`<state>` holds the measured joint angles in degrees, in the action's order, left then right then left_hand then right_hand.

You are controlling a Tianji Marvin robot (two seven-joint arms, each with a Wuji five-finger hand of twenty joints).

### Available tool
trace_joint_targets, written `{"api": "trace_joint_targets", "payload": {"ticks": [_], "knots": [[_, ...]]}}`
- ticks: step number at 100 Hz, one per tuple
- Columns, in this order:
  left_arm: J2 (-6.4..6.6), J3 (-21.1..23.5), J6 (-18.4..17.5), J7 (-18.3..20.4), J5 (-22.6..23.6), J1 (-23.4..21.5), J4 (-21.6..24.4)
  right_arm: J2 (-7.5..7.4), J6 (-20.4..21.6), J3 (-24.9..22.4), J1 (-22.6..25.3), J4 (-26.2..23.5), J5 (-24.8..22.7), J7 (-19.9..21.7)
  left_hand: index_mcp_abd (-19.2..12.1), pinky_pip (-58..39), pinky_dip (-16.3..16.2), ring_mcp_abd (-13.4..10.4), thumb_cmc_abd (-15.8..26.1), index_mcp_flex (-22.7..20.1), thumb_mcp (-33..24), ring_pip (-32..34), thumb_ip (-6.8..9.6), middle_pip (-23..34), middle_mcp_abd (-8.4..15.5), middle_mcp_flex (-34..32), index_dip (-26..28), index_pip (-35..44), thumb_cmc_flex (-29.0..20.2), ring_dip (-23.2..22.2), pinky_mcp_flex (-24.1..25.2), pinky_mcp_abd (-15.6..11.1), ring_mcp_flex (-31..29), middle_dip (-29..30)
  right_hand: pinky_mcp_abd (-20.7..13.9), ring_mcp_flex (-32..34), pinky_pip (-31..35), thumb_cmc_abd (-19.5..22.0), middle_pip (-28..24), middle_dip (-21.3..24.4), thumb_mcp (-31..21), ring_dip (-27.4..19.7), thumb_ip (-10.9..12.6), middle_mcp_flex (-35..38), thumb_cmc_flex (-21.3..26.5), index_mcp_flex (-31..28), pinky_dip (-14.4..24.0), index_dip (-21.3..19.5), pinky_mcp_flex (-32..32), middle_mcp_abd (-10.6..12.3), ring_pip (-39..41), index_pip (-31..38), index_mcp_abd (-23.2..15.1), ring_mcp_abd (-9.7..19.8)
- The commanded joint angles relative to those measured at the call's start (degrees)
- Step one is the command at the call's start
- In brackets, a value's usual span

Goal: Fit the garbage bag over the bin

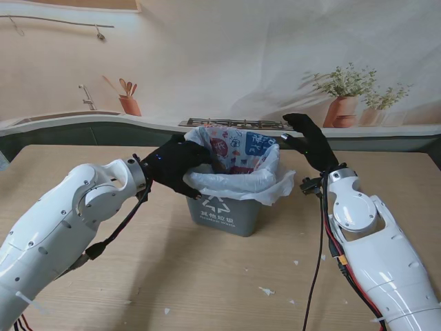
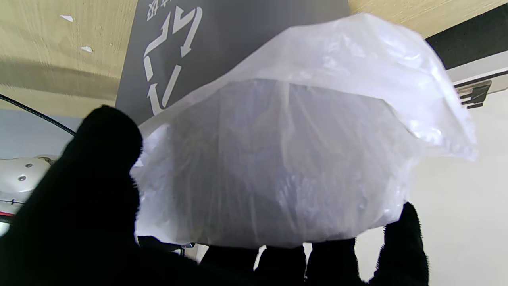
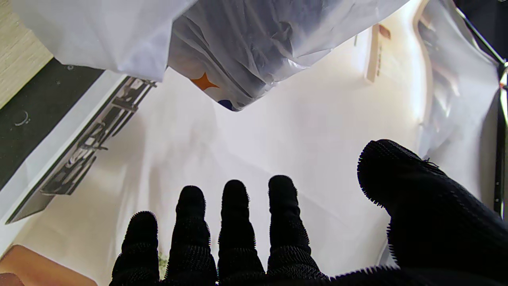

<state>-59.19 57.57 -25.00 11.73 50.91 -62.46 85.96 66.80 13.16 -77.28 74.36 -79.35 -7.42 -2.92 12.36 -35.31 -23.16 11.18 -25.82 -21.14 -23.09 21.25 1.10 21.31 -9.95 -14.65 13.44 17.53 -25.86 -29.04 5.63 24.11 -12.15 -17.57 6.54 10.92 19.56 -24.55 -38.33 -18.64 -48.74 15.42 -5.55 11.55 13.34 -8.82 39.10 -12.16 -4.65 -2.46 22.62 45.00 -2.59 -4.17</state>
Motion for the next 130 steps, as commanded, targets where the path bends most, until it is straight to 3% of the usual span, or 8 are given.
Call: {"api": "trace_joint_targets", "payload": {"ticks": [1, 10, 22, 56, 79, 100, 130], "knots": [[-0.43, 0.4, 0.7, 0.1, -0.6, -0.5, 0.3, 0.25, 0.5, 0.2, 0.3, -0.4, -0.3, 0.8, 1.8, -1.4, -1.2, 1.2, 2.3, 3.6, 4.3, -3.1, -2.56, -4.2, -2.7, 3.2, -2.1, -3.3, 0.6, 2.1, 0.4, 2.4, 4.0, 2.9, -1.3, 0.4, -1.1, -0.4, -1.5, -0.3, 0.8, 0.2, -1.0, -1.5, -2.1, -0.2, 0.8, -0.4, 0.2, 0.2, -0.3, -1.0, -1.8, 0.8], [-0.69, 1.1, 1.0, -1.0, -1.4, -1.0, 0.3, 0.16, 1.0, 0.2, 0.4, -0.5, -0.8, 0.8, 1.8, -0.4, -0.5, 1.0, 4.5, 7.0, 8.3, -4.9, -2.72, -9.4, -3.6, 4.3, -3.7, -5.9, 0.1, 3.9, 0.4, 1.6, 7.3, 6.0, -1.3, 0.4, -1.1, -0.4, -1.7, -0.4, 0.8, 0.2, -1.0, -1.6, -2.1, -0.4, 0.8, -0.5, 0.2, 0.3, -0.3, -1.0, -1.8, 0.8], [-1.50, 2.5, 1.4, -4.2, -4.0, -2.1, 0.5, -0.11, 2.2, -0.1, 1.0, -1.6, -1.5, 1.1, 1.6, 0.9, 0.1, 0.5, 7.2, 8.9, 11.5, -7.8, -2.41, -12.3, -2.8, 4.9, -4.7, -7.2, -0.3, 5.8, 0.3, 0.8, 8.0, 7.8, -1.3, 0.6, -1.1, -0.5, -2.1, -0.5, 0.7, 0.2, -1.0, -1.6, -2.0, -0.8, 0.8, -0.5, 0.3, 0.4, -0.3, -1.0, -1.8, 1.1], [-2.60, 7.8, 2.8, -6.2, -11.3, -7.5, 6.1, -1.62, 7.7, -3.8, 5.5, -8.3, -3.2, 4.1, 2.0, 2.8, 0.3, 0.3, 6.9, 7.1, 11.4, -6.7, -1.84, -7.7, -0.5, 3.4, -3.9, -5.3, -1.7, 4.4, 0.3, 0.6, 7.6, 5.3, -1.1, 1.8, -1.1, -0.4, -4.1, -1.3, -0.2, 0.4, -1.0, -1.4, -2.3, -2.1, 0.2, -0.7, 2.1, 0.1, 0.2, -1.1, -1.3, 0.8], [-2.77, 9.6, 3.5, -6.0, -13.8, -10.8, 9.1, -2.54, 11.4, -7.2, 9.8, -12.4, -2.8, 6.6, 2.5, 4.4, 0.4, 0.5, 6.2, 7.9, 12.2, -7.7, -3.59, -9.3, -0.8, 3.8, -4.3, -6.2, -1.1, 5.3, 0.0, -0.1, 7.9, 6.1, -0.8, 2.1, -1.4, -0.4, -4.2, -1.2, -0.2, 0.3, -1.1, -1.4, -2.7, -2.4, -0.4, -0.6, 2.8, -0.2, -0.1, -1.6, -1.3, 0.7], [-3.62, 12.3, 5.0, -9.1, -18.1, -17.7, 13.3, -3.38, 15.8, -10.4, 14.3, -14.5, -2.1, 8.9, 2.5, 2.2, -0.2, 0.4, 8.1, 7.3, 8.6, -3.8, -3.35, -2.9, -0.1, 3.0, -2.4, -2.6, -1.5, 3.2, -0.1, -0.8, 7.3, 2.4, -0.5, 2.7, -1.4, -0.3, -4.0, -1.1, -0.6, 0.2, -1.0, -1.0, -2.9, -2.9, -1.0, -0.7, 4.8, -0.6, -0.4, -1.8, -0.4, 0.5], [-4.58, 12.4, 8.2, -13.0, -21.5, -27.3, 17.7, -3.93, 19.9, -13.5, 22.6, -18.8, 0.2, 10.5, 3.2, 3.3, 3.7, -0.1, 7.7, 8.1, 3.2, -8.2, -3.70, -8.2, -1.2, 3.8, -2.9, -3.5, -1.1, 6.0, -0.7, -3.4, 8.0, 5.4, -2.3, 3.5, -2.7, 2.0, -4.5, -1.2, -2.9, -0.1, -1.0, -0.5, -1.4, -3.5, -3.7, -1.0, 6.9, -1.4, -1.0, -1.6, 2.1, 0.9]]}}
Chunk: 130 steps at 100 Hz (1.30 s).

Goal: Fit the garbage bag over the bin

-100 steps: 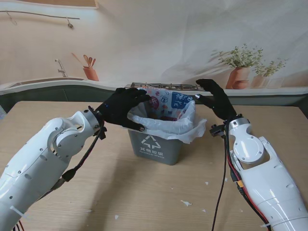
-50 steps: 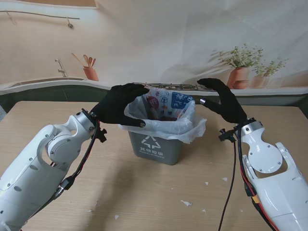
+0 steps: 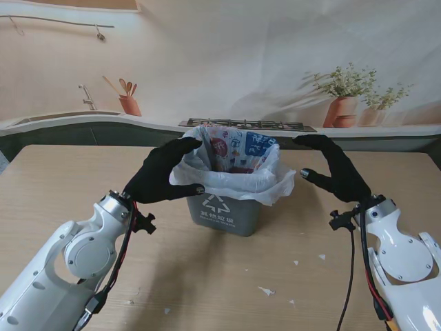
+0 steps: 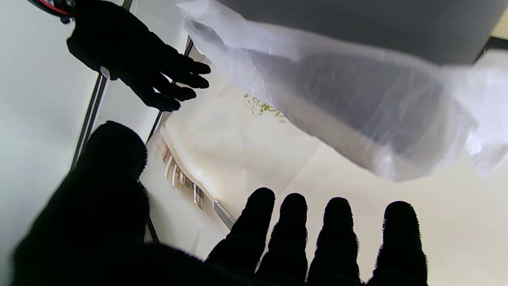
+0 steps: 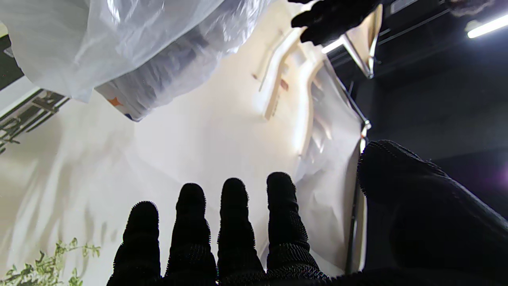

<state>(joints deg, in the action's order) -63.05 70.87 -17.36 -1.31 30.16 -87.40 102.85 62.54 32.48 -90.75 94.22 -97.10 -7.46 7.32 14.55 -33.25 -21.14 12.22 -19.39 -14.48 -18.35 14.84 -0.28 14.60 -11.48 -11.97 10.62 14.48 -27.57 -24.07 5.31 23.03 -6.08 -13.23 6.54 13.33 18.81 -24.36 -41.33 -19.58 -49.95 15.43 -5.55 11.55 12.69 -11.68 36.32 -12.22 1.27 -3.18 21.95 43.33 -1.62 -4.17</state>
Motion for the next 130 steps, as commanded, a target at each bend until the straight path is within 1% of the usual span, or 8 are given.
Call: {"api": "trace_joint_targets", "payload": {"ticks": [1, 9, 19, 34, 42, 54, 82, 130], "knots": [[-0.77, -1.0, 0.7, -0.2, -0.8, -2.6, 0.9, 0.35, 0.8, -0.1, 3.1, -1.2, 0.3, 0.2, 1.0, 1.3, 1.8, -1.2, 1.3, 1.4, -1.7, -1.8, -2.32, -1.6, 0.3, 1.2, -0.1, -0.4, 0.5, 1.1, -0.3, -2.4, 1.9, 1.1, -2.3, 1.2, -2.2, 1.9, -1.6, -0.3, -2.4, 0.0, -1.2, -0.5, -0.9, -0.7, -1.5, -1.0, 1.2, -0.6, -0.2, 0.1, 1.3, 0.9], [-1.09, -1.6, 1.5, -1.8, -1.0, -4.7, 1.6, 0.53, 1.8, -0.5, 5.6, -2.2, -0.3, -1.0, 1.2, 1.2, 2.2, -1.2, 1.0, 1.2, -2.3, -1.9, -2.31, -1.5, 0.1, 1.0, -0.1, -0.4, 0.1, 1.0, -0.7, -3.3, 1.8, 1.1, -1.8, 1.9, -2.4, 1.7, -1.8, -0.5, -4.3, 0.2, -1.6, 0.3, -1.2, -1.5, -2.6, -1.2, 2.3, -0.9, 0.2, 0.4, 1.6, 0.5], [-1.30, -2.2, 2.7, -3.5, -0.2, -6.9, 2.0, 0.49, 2.6, -1.2, 7.8, -2.8, -0.3, -1.0, 0.1, -0.4, 2.5, -0.5, 1.0, 0.7, -3.0, -0.5, -2.48, 0.8, 0.7, 0.6, 0.3, 0.3, 0.5, -0.1, -0.6, -2.7, 1.6, -0.1, -0.9, 1.9, -2.3, 1.8, -1.7, -0.4, -4.3, 0.2, -1.8, 0.4, -1.7, -1.8, -2.9, -1.3, 2.3, -0.4, 0.1, 0.3, 1.0, 0.2], [-2.21, -3.8, 6.1, -7.6, -0.2, -9.2, 1.4, 1.03, 2.3, -1.0, 11.0, -3.6, 0.2, -2.8, -0.1, -7.6, -0.7, 0.3, -0.2, -0.7, -5.2, 5.6, -2.30, 7.8, 1.2, 0.2, 3.1, 5.6, -0.6, -3.3, 0.1, -1.8, 0.9, -4.2, 0.3, 2.8, -1.3, 1.1, -1.8, -0.5, -4.5, 0.5, -1.6, 1.9, -1.2, -3.8, -2.5, -1.4, 2.6, -0.1, 0.6, 0.5, -0.2, -0.3], [-2.38, -5.1, 7.7, -8.1, -0.7, -9.3, 0.1, 1.18, 2.1, -0.5, 12.2, -3.6, 0.4, -3.2, 0.3, -8.4, -1.2, 0.8, -0.6, -1.0, -5.7, 6.8, -2.36, 9.3, 1.0, 0.1, 3.5, 6.3, -0.7, -3.5, 0.0, -1.4, 0.5, -5.0, 0.2, 2.9, -1.0, 0.9, -1.7, -0.5, -4.6, 0.5, -1.6, 2.0, -1.1, -3.8, -2.4, -1.4, 2.6, -0.2, 0.7, 0.3, 0.0, -0.1], [-2.09, -5.9, 8.7, -5.8, -2.2, -9.3, -1.0, 1.14, 1.0, 0.1, 13.1, -3.2, 0.1, -3.0, 0.0, -7.3, -0.7, 0.2, -0.7, 0.0, -6.6, 5.9, -2.34, 8.2, 1.2, 0.1, 3.6, 6.3, -1.0, -2.8, 0.1, -2.0, 1.0, -4.4, -0.5, 2.1, -0.9, 1.6, -1.5, -0.5, -4.5, 0.5, -1.7, 1.1, -1.2, -2.7, -2.6, -1.4, 2.2, -0.2, 0.5, -0.1, 0.5, 0.4], [-2.39, -6.8, 6.6, -7.0, -2.7, -7.7, -2.3, 1.22, 1.3, 0.6, 12.8, -2.9, 0.9, -3.2, -0.1, -5.3, 0.3, 0.2, -0.8, -0.4, -7.1, 4.7, -2.52, 7.4, 1.2, 0.2, 3.2, 5.6, -0.6, -1.9, 0.1, -1.5, 1.1, -4.0, -0.4, 2.0, -0.6, 1.4, -1.5, -0.6, -4.4, 0.5, -1.7, 1.2, -1.4, -2.7, -2.7, -1.6, 1.9, -0.4, 0.5, -0.1, 1.1, 0.4], [-2.59, -7.7, 7.4, -7.8, -2.6, -7.4, -2.4, 1.41, 0.9, -0.2, 13.2, -2.1, 1.4, -3.4, -0.2, -4.0, 0.3, 0.5, -0.9, -0.6, -6.6, 4.6, -2.40, 7.2, 1.1, 0.2, 3.1, 5.5, -0.8, -2.1, 0.4, -0.6, 1.2, -3.9, -0.1, 1.9, -0.3, 1.5, -1.4, -0.5, -3.4, 0.4, -1.5, 1.1, -1.9, -2.1, -2.7, -1.7, 1.5, -1.0, 0.4, 0.1, 2.1, -0.1]]}}
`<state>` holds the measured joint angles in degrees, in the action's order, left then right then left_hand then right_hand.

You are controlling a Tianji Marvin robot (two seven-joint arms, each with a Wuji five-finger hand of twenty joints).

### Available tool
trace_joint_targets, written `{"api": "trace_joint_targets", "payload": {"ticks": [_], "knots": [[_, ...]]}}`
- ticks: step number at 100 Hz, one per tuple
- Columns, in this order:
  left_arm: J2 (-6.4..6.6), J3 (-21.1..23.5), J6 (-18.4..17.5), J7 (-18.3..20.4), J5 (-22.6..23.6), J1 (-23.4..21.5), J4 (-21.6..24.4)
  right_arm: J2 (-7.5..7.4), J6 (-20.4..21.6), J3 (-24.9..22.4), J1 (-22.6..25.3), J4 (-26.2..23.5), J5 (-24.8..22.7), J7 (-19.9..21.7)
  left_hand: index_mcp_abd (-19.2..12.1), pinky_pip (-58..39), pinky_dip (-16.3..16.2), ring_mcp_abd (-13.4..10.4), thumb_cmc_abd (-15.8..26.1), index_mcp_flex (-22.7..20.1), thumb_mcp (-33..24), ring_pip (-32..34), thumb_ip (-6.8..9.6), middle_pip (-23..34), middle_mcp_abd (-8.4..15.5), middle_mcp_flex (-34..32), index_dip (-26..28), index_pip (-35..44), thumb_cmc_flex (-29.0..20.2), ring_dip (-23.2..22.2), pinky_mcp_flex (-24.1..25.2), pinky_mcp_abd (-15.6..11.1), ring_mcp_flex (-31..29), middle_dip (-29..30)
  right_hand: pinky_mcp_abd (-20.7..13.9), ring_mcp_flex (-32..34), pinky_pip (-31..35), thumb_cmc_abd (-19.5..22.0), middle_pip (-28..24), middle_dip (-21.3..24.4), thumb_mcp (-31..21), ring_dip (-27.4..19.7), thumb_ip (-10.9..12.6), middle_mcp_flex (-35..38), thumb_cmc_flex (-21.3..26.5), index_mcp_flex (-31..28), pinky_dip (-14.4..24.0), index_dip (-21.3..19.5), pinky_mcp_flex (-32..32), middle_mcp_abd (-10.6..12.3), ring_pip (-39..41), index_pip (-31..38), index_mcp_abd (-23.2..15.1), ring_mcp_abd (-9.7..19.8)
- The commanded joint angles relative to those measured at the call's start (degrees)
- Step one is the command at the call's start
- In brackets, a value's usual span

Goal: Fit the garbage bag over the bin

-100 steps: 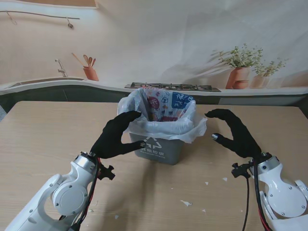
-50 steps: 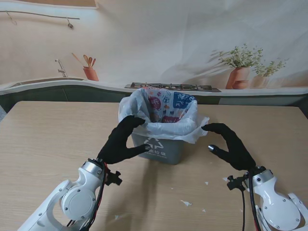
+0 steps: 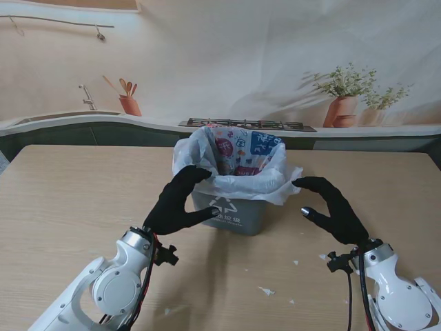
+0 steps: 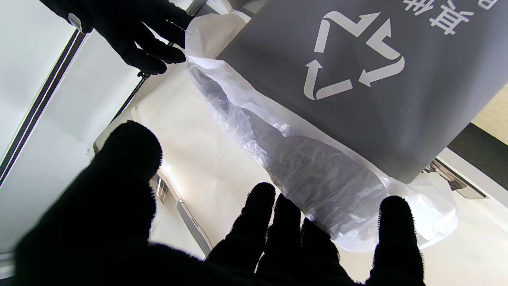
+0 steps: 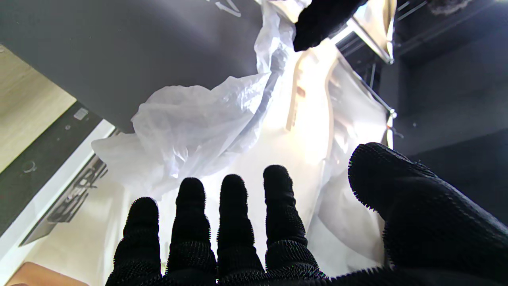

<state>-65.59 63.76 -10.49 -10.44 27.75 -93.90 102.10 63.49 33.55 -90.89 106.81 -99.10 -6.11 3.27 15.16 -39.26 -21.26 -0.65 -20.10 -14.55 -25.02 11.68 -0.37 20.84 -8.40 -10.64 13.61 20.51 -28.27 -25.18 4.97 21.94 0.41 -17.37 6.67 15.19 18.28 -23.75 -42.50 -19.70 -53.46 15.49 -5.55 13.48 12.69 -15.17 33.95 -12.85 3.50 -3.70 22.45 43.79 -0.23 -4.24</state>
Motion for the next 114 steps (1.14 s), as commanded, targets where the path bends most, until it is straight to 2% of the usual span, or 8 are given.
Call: {"api": "trace_joint_targets", "payload": {"ticks": [1, 60, 92, 114], "knots": [[-0.06, -0.5, 0.5, 1.4, -0.1, -0.9, -1.6, 0.45, -0.2, -0.1, 0.6, 0.0, 0.1, 0.6, -0.7, 2.1, 0.4, 13.4, -0.2, -0.5, 0.0, 7.7, -2.31, 1.0, -2.0, -1.1, 0.2, -0.5, -0.1, -1.0, 0.7, 0.5, -5.3, 0.2, -0.2, 0.0, 0.3, 0.9, -0.2, -0.4, 0.1, 0.3, -1.5, -0.9, -1.9, 1.4, -0.3, -1.0, -0.8, -0.5, -0.1, -0.4, 0.7, 0.0], [0.06, 0.5, 0.1, 0.7, 1.5, -1.8, -0.8, 0.52, 0.5, -1.0, 0.8, 0.0, 0.2, 0.5, -0.8, 4.1, 0.1, 13.4, -0.3, -0.7, 0.3, 7.2, -2.25, 0.6, -1.9, -1.2, 0.2, -0.5, -0.1, -1.1, 0.6, 0.7, -5.3, 0.4, 0.0, 0.0, 0.5, 0.9, -0.1, -0.3, 0.2, 0.3, -1.5, -0.9, -2.0, 1.6, -0.4, -1.0, -1.0, -0.4, -0.2, -0.4, 0.8, 0.1], [0.03, 0.2, 0.3, 1.2, 0.7, -1.0, -1.7, 0.98, 1.6, -1.9, 0.4, 1.1, -0.9, -1.6, -0.8, 4.7, -0.1, 13.2, -0.2, -0.8, 0.3, 7.1, -2.25, 0.7, -1.9, -1.1, 0.1, -0.6, -0.2, -1.1, 0.7, 0.9, -5.2, 0.4, 0.3, 0.6, 0.7, 0.8, -0.2, -0.4, 0.0, 0.4, -1.5, -0.1, -2.0, 1.0, -0.4, -1.0, -0.5, -0.5, 0.0, -0.3, 0.6, 0.0], [-0.02, 0.2, 0.8, 1.5, 0.0, -0.8, -2.4, 0.95, 0.2, -1.2, -0.3, 1.7, -0.8, -1.2, -0.8, 5.2, -0.2, 13.2, -0.3, -0.8, 0.3, 7.0, -2.24, 0.5, -1.8, -1.1, 0.1, -0.6, -0.3, -1.1, 0.7, 0.7, -5.2, 0.5, 0.2, 0.5, 0.7, 1.0, -0.2, -0.4, 0.1, 0.4, -1.5, -0.3, -1.9, 1.0, -0.4, -1.0, -0.6, -0.5, 0.0, -0.4, 0.6, 0.1]]}}
